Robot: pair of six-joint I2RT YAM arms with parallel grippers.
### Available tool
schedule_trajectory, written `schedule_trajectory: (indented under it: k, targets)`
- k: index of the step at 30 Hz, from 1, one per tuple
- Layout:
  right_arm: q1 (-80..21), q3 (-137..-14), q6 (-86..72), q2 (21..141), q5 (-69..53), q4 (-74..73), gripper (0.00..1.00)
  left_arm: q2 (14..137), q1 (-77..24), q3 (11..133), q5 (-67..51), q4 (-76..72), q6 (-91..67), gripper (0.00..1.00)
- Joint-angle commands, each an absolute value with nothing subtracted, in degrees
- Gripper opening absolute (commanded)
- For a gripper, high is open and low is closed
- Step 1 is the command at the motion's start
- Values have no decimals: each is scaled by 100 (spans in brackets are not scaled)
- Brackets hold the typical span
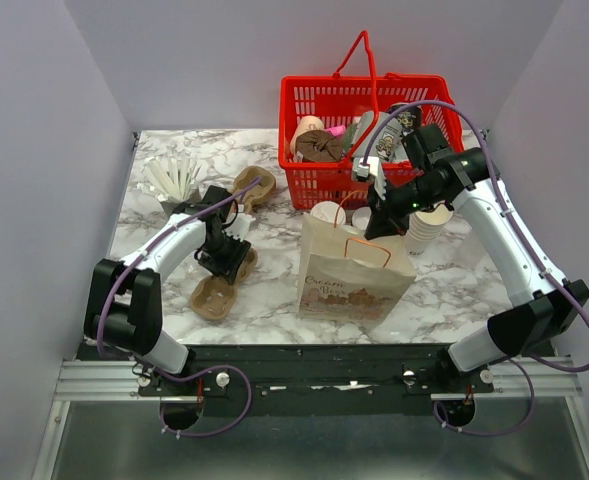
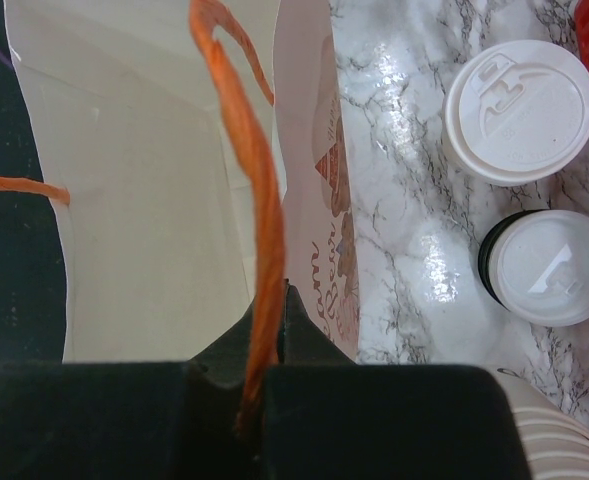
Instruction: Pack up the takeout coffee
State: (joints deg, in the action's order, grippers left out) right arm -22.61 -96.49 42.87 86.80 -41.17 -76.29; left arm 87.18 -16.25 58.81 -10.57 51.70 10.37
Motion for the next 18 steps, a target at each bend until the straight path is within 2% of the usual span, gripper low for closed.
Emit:
schedule_trajectory:
  k: [1,9,13,18]
  targets:
    - [-2294,-9703,4219,8763,-4034,-7980,1,8807,-1661,5862,-1002,5045,862,53]
    - [-2294,-9633,4228,8754,-3999,-7954,1,8754,-1731,5827,-853,5080,817,50]
    - [-2294,-9650,4236,8771,-4008,-7963,0,8728,-1767,5862,-747,5133,765,58]
    - [-2294,-9650,4236,8798,-3999,-7963,1,8640,-1775,5933,-554,5194,659,58]
